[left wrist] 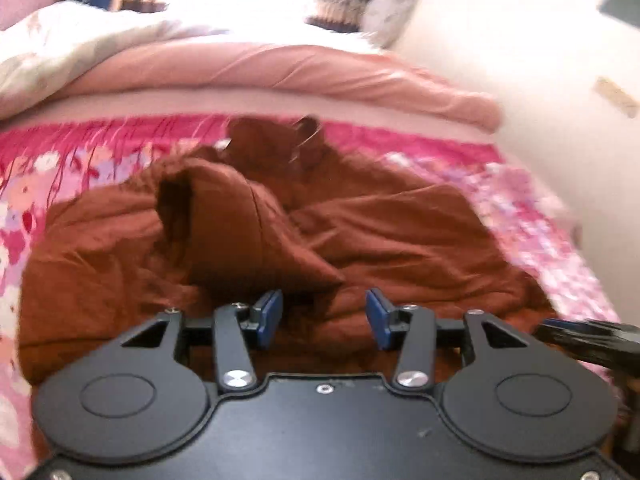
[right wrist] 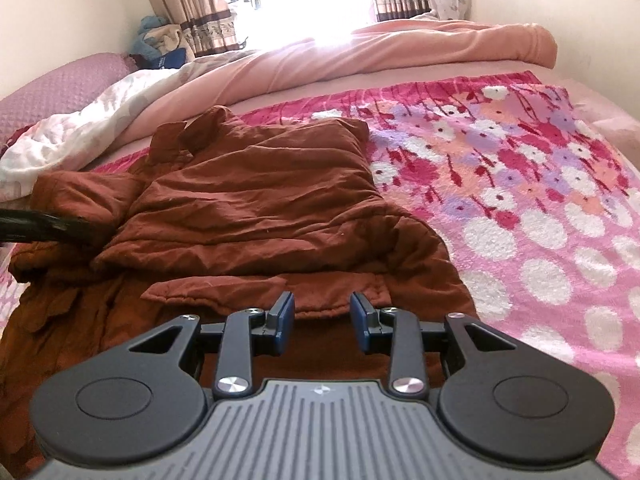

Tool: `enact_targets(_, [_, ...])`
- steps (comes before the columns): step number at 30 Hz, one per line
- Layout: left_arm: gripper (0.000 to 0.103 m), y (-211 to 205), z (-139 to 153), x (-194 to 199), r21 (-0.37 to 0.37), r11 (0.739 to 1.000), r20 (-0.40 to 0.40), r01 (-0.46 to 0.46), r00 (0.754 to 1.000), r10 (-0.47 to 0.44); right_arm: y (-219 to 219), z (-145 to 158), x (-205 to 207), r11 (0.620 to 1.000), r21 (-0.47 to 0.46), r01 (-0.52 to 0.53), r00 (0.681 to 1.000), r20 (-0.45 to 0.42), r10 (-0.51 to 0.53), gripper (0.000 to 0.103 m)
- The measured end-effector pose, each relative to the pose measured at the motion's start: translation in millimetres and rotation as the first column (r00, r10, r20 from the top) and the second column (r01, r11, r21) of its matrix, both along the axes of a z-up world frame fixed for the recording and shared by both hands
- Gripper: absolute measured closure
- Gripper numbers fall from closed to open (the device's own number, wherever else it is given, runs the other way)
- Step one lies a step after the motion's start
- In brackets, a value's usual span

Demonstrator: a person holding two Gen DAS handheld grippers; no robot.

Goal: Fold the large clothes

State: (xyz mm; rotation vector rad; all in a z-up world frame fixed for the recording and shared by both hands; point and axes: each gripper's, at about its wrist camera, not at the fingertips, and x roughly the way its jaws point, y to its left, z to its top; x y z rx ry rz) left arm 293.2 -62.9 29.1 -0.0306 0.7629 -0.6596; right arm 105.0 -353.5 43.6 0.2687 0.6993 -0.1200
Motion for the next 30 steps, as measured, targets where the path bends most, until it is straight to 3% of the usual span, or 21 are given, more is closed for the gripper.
enact_targets(3, [0.055,22,12,-6,-0.011,1.000,0.025,-0.025,0.999,0.026,12,2,11,0.999,-0.013,-0.035,0.999,-0.002,0.035,0.064])
enact_targets(5, [0.055,46,14,-4,0.004,0.992,0.076,-0.126,0.989,0.126,26,9,19,0.997,-0.036,-0.073,0.997,0.002,0.073,0.064])
enact_targets(7, [0.057,68,10,6,0.031,0.964,0.085,-0.263,0.962,0.260,45,18,28,0.990,-0.063,-0.130,0.991,0.014,0.131,0.064])
enact_targets(10, [0.058,99,-15,29,0.053,0.915,0.001,-0.399,0.917,0.399,82,30,43,0.967,-0.113,-0.226,0.973,0.029,0.231,0.062])
enact_targets(12, [0.059,98,-39,41,0.088,0.915,-0.055,-0.393,0.915,0.399,108,36,53,0.950,-0.137,-0.281,0.956,0.044,0.289,0.052])
enact_targets(14, [0.060,89,-60,47,0.130,0.919,-0.082,-0.373,0.919,0.385,136,39,62,0.931,-0.162,-0.326,0.937,0.072,0.341,0.050])
enact_targets(19, [0.059,69,-69,39,0.194,0.926,0.002,-0.323,0.944,0.329,192,45,90,0.898,-0.203,-0.392,0.904,0.098,0.416,0.050])
enact_targets(25, [0.057,91,-68,45,0.095,0.945,-0.085,-0.312,0.944,0.320,238,38,118,0.849,-0.307,-0.431,0.879,0.072,0.472,0.044])
enact_targets(30, [0.056,97,-67,49,0.071,0.952,-0.117,-0.297,0.946,0.303,260,23,131,0.804,-0.414,-0.426,0.872,0.047,0.487,0.045])
